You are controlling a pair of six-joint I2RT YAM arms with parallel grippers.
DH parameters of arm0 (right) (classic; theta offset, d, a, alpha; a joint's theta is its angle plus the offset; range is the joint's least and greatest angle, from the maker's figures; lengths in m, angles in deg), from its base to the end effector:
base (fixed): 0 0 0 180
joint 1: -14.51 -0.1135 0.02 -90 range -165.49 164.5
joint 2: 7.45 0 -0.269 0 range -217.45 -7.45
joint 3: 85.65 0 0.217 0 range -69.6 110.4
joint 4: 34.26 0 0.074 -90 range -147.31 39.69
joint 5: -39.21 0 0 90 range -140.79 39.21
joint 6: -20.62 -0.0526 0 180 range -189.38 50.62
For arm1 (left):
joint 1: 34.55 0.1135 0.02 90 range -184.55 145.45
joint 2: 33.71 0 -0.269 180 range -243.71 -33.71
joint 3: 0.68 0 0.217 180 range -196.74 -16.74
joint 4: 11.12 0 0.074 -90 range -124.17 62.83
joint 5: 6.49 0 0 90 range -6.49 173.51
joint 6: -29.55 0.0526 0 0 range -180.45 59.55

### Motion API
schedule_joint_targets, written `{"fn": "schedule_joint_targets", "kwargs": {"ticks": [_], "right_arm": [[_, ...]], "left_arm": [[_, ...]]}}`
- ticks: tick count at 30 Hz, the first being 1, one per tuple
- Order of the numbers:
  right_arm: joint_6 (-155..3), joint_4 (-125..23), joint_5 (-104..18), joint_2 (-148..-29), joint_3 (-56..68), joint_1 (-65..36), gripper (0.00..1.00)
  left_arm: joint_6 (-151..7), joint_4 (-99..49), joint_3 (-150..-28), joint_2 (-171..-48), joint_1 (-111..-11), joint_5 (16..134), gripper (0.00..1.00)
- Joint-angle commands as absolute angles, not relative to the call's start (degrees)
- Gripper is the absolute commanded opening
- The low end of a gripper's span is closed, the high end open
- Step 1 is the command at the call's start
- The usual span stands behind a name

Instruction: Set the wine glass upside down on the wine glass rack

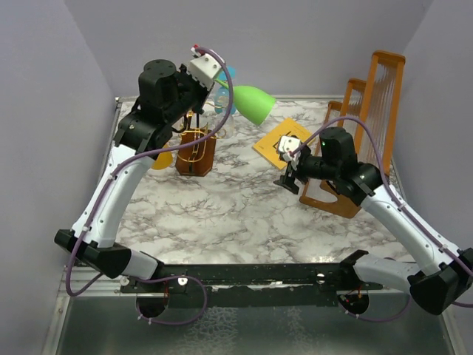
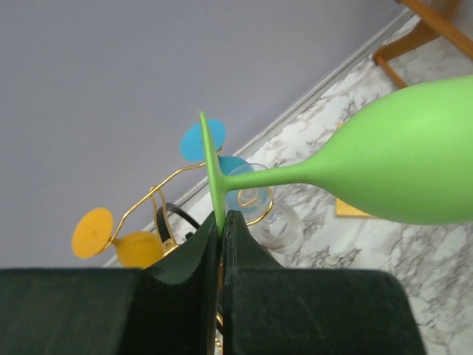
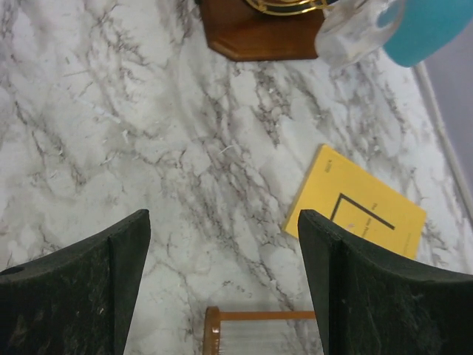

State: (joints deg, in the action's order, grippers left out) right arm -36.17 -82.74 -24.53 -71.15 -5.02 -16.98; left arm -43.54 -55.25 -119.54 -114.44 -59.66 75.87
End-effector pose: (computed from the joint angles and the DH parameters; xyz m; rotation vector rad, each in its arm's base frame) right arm 0.1683 0.1304 0.3544 -1.3390 1.6080 0.4665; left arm 0.2441 -0.1221 0.4998 0.6951 1.5287 -0.2195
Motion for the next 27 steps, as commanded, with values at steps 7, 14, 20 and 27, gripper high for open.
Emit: {"fn": "schedule_joint_targets", "kwargs": {"ticks": [7, 14, 20, 27], "right_arm": [[-34.27, -72.84, -14.67, -64.86, -16.77, -16.87, 0.8], [-34.56, -72.25, -8.86, -64.41, -19.0, -16.87, 0.8], [-34.57, -72.15, -8.87, -63.26, -19.58, -16.87, 0.8], [-34.49, -71.47, -9.42, -63.09, -20.45, -16.87, 0.8]], "left_arm": [[-20.25, -53.25, -117.28, -119.4, -70.78, 99.33, 0.0], [-14.2, -51.28, -114.61, -123.12, -74.62, 106.71, 0.0], [-10.6, -50.95, -111.97, -124.06, -75.14, 111.3, 0.0], [-8.98, -54.95, -110.75, -124.99, -75.06, 112.84, 0.0]]}}
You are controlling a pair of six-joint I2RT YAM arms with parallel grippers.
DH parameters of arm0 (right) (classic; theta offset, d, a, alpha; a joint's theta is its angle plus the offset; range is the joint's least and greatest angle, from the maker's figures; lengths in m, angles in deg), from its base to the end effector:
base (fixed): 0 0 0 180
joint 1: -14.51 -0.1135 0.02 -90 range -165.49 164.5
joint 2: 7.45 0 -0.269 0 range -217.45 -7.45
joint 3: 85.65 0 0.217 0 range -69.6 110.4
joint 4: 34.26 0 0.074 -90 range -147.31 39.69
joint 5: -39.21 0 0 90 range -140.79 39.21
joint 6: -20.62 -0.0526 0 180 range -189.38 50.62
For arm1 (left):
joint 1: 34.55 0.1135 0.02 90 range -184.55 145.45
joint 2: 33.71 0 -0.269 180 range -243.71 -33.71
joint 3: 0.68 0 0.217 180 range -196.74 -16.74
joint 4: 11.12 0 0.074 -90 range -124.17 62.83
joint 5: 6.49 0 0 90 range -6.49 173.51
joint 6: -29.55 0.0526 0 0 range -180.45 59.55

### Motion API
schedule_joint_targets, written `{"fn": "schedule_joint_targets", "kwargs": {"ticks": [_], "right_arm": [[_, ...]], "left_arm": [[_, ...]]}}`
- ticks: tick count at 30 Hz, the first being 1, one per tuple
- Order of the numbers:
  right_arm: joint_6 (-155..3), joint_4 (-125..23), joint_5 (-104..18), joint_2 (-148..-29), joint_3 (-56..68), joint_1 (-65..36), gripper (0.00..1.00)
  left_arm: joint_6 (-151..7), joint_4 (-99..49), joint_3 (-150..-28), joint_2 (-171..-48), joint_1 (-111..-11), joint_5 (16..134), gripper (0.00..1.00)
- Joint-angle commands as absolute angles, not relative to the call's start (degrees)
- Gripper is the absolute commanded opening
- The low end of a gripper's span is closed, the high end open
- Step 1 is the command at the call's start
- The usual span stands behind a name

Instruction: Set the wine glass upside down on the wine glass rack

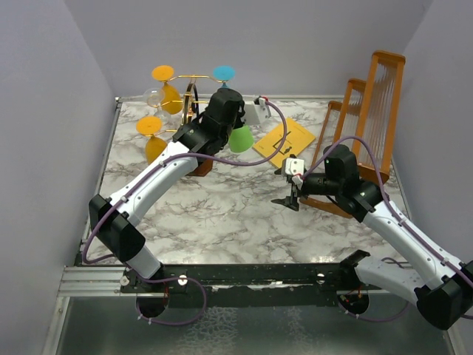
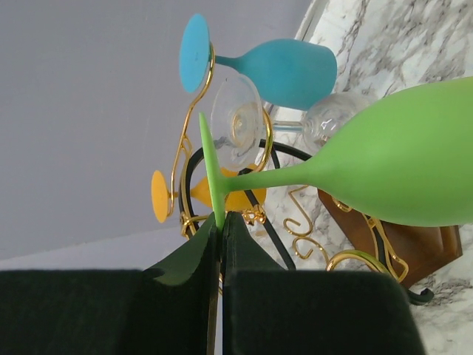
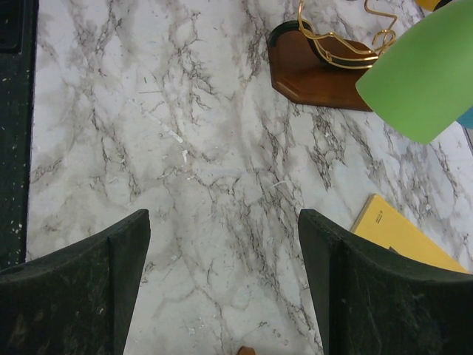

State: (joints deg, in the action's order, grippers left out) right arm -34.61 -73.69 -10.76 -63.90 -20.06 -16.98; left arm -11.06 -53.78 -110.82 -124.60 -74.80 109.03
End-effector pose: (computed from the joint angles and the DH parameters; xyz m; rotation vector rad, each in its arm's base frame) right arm 0.1394 0.1251 0.3145 -1.4372 1.4403 0.6925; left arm 0.2745 -0.2027 0.4058 1.1720 1.5920 0.5437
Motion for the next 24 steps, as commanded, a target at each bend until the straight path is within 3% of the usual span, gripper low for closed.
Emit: {"fn": "schedule_joint_targets", "kwargs": {"ticks": [1, 24], "right_arm": [[-34.36, -71.35, -9.27, -63.09, -20.71, -16.87, 0.8], [-33.65, -71.84, -11.1, -65.0, -20.55, -16.87, 0.81]], "left_arm": [[-9.17, -55.54, -110.89, -125.25, -75.05, 113.13, 0.0], [-9.52, -66.72, -109.11, -118.65, -74.53, 108.48, 0.0]]}}
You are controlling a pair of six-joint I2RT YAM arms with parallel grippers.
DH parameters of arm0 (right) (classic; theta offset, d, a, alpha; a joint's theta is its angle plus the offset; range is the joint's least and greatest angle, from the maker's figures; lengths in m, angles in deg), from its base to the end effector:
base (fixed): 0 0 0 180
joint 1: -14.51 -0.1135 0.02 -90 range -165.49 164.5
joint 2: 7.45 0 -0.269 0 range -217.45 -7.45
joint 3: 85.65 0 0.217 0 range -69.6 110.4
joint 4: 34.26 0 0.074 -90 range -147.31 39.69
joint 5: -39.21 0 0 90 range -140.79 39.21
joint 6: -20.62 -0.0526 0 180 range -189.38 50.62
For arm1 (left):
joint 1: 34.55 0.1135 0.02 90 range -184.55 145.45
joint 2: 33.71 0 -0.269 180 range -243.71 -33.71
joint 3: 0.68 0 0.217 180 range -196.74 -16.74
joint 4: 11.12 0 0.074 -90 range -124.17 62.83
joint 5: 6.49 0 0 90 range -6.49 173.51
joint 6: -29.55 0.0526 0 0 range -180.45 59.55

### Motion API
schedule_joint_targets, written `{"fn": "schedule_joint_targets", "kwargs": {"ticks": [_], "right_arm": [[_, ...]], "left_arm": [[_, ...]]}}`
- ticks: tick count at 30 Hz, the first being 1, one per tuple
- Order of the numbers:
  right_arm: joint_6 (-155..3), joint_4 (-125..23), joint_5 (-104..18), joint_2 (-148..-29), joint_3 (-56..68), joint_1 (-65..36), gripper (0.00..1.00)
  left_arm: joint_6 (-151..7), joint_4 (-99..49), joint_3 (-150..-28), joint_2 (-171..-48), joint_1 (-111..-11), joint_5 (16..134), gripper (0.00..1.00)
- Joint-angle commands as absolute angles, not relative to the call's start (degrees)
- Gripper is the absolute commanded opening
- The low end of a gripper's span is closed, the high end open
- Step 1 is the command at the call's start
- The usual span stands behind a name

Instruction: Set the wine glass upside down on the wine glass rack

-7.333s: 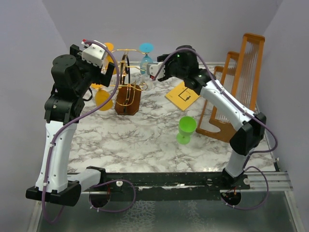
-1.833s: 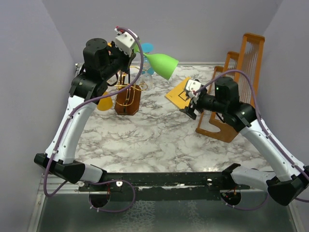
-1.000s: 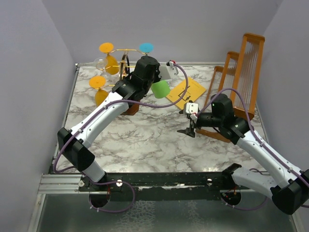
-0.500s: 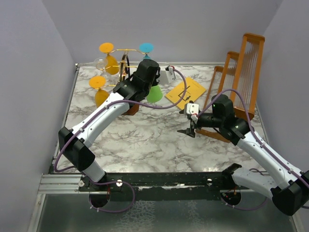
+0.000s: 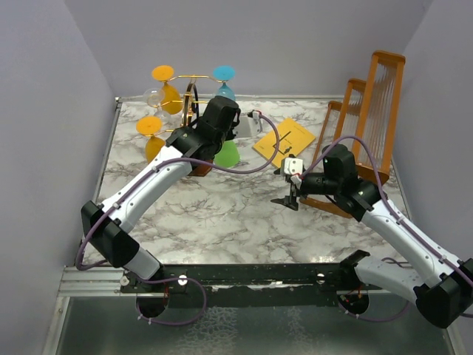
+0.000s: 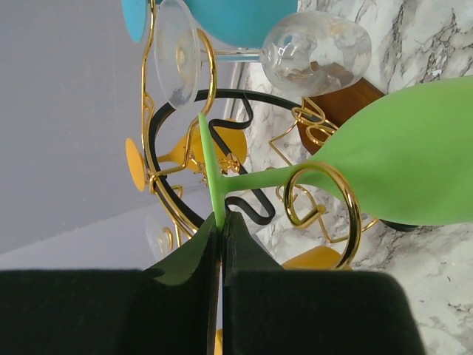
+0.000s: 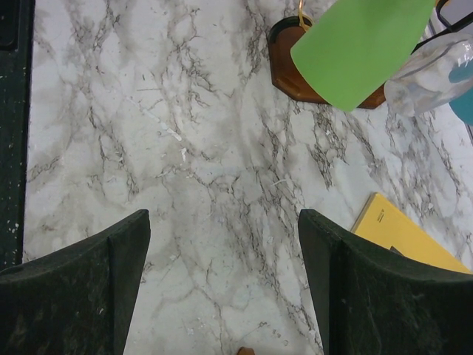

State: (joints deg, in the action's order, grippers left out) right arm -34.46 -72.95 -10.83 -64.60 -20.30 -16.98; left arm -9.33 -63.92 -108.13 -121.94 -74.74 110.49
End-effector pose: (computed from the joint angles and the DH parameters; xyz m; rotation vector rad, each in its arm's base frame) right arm 0.1421 0.1267 0.3124 -1.4394 1.4421 0.6908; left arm 0.2578 -0.1865 0.3870 1.3318 1.6851 0.6175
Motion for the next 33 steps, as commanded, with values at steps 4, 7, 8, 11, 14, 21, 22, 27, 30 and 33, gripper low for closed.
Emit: {"fn": "schedule_joint_targets", "kwargs": {"ticks": [4, 7, 8, 11, 14, 21, 22, 27, 30, 33], "right_arm": [[-33.62, -71.65, -10.7, -65.15, -20.8, -16.87, 0.8], [-33.69, -72.17, -11.05, -65.61, -20.2, -16.87, 0.8], [-33.69, -72.23, -10.77, -65.68, -20.3, -16.87, 0.8], [-33.47, -71.77, -10.75, -65.68, -20.81, -16.86, 0.8], [-33.6, -72.03, -11.01, -65.86, -20.33, -16.87, 0.8], [-33.53, -72.03, -11.13, -65.91, -20.75, -16.87, 0.8], [-33.45, -71.83, -10.94, -65.91, -20.96, -16.87, 0.8], [-33.46, -71.9, -11.45, -66.2, -20.74, -16.87, 0.8], [-33.22, -71.57, -11.35, -66.26, -21.32, -16.86, 0.8], [-33.32, -71.9, -11.88, -66.27, -20.88, -16.87, 0.8]], "left_arm": [[-9.34, -68.46, -109.11, -118.22, -74.49, 107.67, 0.0], [-9.09, -69.34, -108.96, -118.11, -74.53, 108.15, 0.0], [-8.83, -69.57, -108.78, -117.9, -74.54, 108.35, 0.0], [-8.83, -70.9, -109.25, -117.48, -74.5, 107.88, 0.0], [-8.95, -71.93, -109.33, -116.61, -74.54, 106.89, 0.0], [-8.53, -74.7, -109.46, -115.55, -74.48, 104.05, 0.0], [-8.34, -74.73, -109.46, -115.47, -74.54, 103.66, 0.0], [-8.32, -75.38, -110.14, -114.85, -74.54, 102.01, 0.0], [-8.28, -75.23, -110.25, -114.87, -74.52, 100.46, 0.0], [-8.51, -75.22, -110.5, -115.21, -74.63, 99.75, 0.0]]}}
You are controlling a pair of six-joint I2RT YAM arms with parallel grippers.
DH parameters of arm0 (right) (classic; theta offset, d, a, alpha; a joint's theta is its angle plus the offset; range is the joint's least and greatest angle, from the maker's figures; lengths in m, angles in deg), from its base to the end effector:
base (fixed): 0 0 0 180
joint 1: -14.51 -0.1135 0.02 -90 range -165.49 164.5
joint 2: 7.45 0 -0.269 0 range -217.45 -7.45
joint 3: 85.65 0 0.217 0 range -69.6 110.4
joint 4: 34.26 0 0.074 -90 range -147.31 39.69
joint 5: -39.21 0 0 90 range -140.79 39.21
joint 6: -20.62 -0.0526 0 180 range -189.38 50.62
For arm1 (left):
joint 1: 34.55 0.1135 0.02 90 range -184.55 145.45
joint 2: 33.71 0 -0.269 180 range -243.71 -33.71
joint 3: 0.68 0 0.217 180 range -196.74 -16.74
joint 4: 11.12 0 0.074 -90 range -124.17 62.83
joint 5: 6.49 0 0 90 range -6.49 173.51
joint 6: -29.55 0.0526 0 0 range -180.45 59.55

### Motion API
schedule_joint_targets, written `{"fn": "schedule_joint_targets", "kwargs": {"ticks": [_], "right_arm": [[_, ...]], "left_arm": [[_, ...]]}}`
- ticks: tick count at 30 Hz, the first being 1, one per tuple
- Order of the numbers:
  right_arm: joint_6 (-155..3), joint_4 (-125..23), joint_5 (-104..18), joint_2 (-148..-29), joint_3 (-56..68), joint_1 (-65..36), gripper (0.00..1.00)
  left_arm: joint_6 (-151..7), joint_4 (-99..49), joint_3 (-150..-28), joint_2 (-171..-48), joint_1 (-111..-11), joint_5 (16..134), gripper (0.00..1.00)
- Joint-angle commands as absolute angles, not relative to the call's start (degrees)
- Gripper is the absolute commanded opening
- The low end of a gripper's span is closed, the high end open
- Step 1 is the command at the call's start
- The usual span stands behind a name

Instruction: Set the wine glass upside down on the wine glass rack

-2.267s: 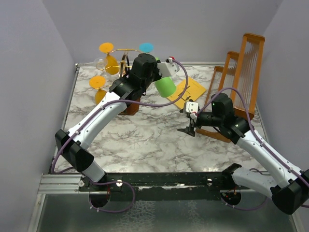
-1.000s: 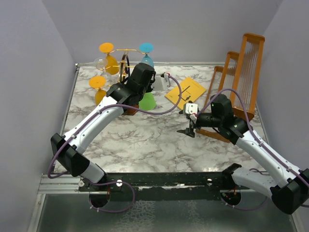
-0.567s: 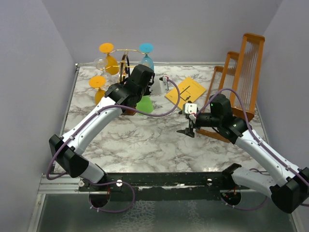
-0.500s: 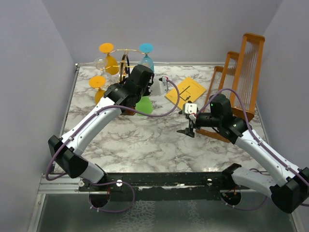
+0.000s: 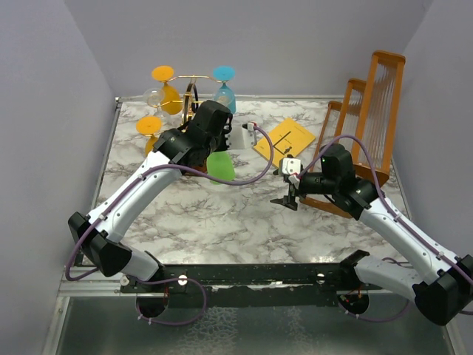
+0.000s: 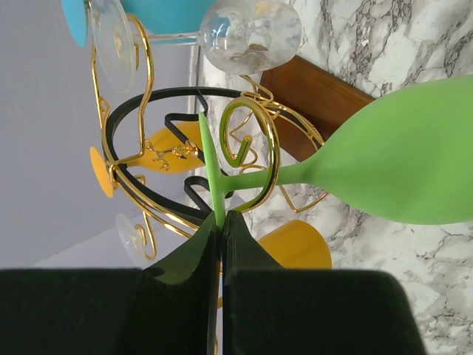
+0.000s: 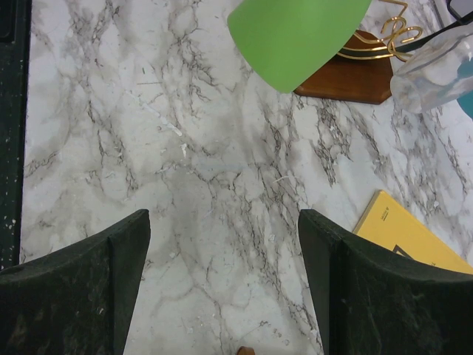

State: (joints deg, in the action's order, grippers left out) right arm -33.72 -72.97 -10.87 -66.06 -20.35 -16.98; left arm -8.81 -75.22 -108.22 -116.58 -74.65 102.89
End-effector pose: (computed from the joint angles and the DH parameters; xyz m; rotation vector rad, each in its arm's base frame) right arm 0.1464 0.1293 0.3078 -1.4545 1.4569 0.6918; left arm 0.2249 -0.1665 0.3925 1.4893 1.6977 0.4893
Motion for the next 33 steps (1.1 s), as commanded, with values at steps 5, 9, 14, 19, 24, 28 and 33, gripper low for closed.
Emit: {"fn": "schedule_joint_targets", "kwargs": {"ticks": [5, 9, 14, 19, 24, 28, 33], "right_arm": [[-33.2, -71.4, -11.97, -66.0, -21.43, -16.87, 0.8], [-33.17, -71.34, -11.57, -65.91, -21.71, -16.85, 0.8], [-33.26, -71.39, -12.13, -66.05, -21.46, -16.87, 0.81], [-33.08, -71.37, -12.36, -66.06, -21.41, -16.87, 0.81], [-32.9, -71.3, -12.28, -65.9, -21.71, -16.87, 0.81], [-32.97, -71.21, -12.16, -65.75, -21.9, -16.87, 0.81], [-33.15, -71.21, -12.33, -65.7, -21.81, -16.87, 0.81]], "left_arm": [[-8.98, -75.0, -111.0, -115.9, -74.63, 98.92, 0.0], [-9.07, -74.85, -111.77, -116.21, -74.63, 97.84, 0.0], [-10.27, -75.31, -113.41, -117.19, -74.71, 96.08, 0.0], [-10.52, -75.13, -114.37, -118.76, -74.8, 96.14, 0.0], [-11.58, -73.48, -115.27, -120.1, -74.94, 97.64, 0.0], [-12.01, -73.22, -115.72, -120.85, -74.95, 99.02, 0.0], [-11.67, -73.53, -115.52, -121.28, -74.94, 101.39, 0.03]]}}
